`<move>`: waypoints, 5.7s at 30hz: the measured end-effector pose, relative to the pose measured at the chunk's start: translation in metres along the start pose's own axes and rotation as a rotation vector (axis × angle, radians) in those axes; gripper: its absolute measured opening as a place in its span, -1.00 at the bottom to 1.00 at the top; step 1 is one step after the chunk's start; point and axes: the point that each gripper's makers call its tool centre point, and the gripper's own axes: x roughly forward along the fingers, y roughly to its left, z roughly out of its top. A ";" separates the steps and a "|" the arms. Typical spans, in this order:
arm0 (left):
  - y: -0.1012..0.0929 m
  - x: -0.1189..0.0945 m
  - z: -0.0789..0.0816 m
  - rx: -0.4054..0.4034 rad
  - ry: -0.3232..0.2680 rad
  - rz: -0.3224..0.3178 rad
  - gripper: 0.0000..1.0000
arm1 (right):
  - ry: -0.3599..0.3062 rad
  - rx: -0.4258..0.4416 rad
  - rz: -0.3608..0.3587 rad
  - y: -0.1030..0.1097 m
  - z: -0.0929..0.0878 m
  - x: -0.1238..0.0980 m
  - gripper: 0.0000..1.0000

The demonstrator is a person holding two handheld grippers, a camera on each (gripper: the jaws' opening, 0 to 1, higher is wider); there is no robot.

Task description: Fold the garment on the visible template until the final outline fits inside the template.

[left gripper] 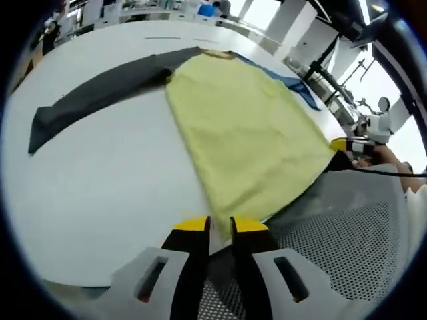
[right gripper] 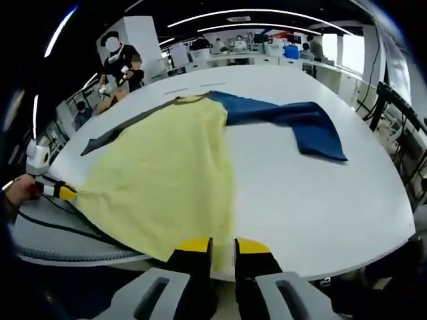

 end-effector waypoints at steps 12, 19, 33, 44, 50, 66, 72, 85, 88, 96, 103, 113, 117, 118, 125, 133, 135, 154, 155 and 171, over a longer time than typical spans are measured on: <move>0.004 -0.013 0.042 0.093 -0.221 0.008 0.22 | -0.134 0.040 -0.040 -0.021 0.045 0.008 0.02; 0.005 -0.016 0.053 0.145 -0.273 0.024 0.56 | -0.186 0.145 -0.102 -0.058 0.067 0.021 0.06; -0.002 -0.018 0.065 0.218 -0.329 0.029 0.96 | -0.205 0.310 -0.223 -0.097 0.090 0.048 -0.16; -0.005 -0.026 0.084 0.232 -0.398 0.021 0.98 | -0.186 0.393 -0.391 -0.130 0.097 0.058 -0.37; -0.006 -0.027 0.088 0.234 -0.405 0.020 0.98 | -0.175 0.402 -0.488 -0.133 0.098 0.060 -0.45; 0.001 -0.031 0.099 0.217 -0.435 0.028 0.98 | -0.114 0.381 -0.588 -0.129 0.093 0.057 -0.84; 0.002 -0.030 0.097 0.215 -0.425 0.031 0.97 | -0.111 0.347 -0.546 -0.137 0.096 0.063 -1.00; 0.005 -0.032 0.102 0.232 -0.430 0.046 0.98 | -0.120 0.130 -0.403 -0.152 0.115 0.033 -1.00; 0.004 -0.032 0.104 0.235 -0.431 0.044 0.98 | -0.112 0.087 -0.385 -0.162 0.122 0.025 -1.00; 0.001 -0.031 0.104 0.256 -0.419 0.031 0.98 | -0.043 -0.050 -0.329 -0.182 0.123 0.026 -1.00; -0.002 -0.030 0.106 0.267 -0.417 0.025 0.98 | 0.016 -0.170 -0.369 -0.221 0.127 0.030 -1.00; -0.002 -0.028 0.109 0.277 -0.407 0.020 0.98 | 0.022 -0.203 -0.368 -0.233 0.130 0.034 -1.00; -0.002 -0.028 0.112 0.280 -0.408 0.019 0.98 | 0.025 -0.211 -0.363 -0.240 0.130 0.038 -1.00; -0.002 -0.028 0.112 0.280 -0.410 0.018 0.98 | 0.022 -0.224 -0.361 -0.243 0.131 0.039 -1.00; -0.002 -0.027 0.113 0.295 -0.401 0.020 0.98 | 0.040 -0.239 -0.364 -0.260 0.129 0.038 -1.00; -0.002 -0.024 0.112 0.296 -0.389 0.016 0.98 | 0.034 -0.184 -0.358 -0.270 0.126 0.037 -1.00; -0.002 -0.023 0.112 0.297 -0.385 0.018 0.98 | 0.048 -0.169 -0.350 -0.271 0.122 0.038 -1.00; -0.003 -0.023 0.113 0.302 -0.385 0.019 0.98 | 0.070 0.053 -0.372 -0.275 0.115 0.031 -0.66; -0.003 -0.024 0.113 0.303 -0.385 0.022 0.98 | 0.078 0.053 -0.376 -0.275 0.113 0.030 -0.66; 0.006 -0.033 0.114 0.308 -0.382 0.052 0.98 | 0.085 0.226 -0.352 -0.288 0.098 0.037 -0.74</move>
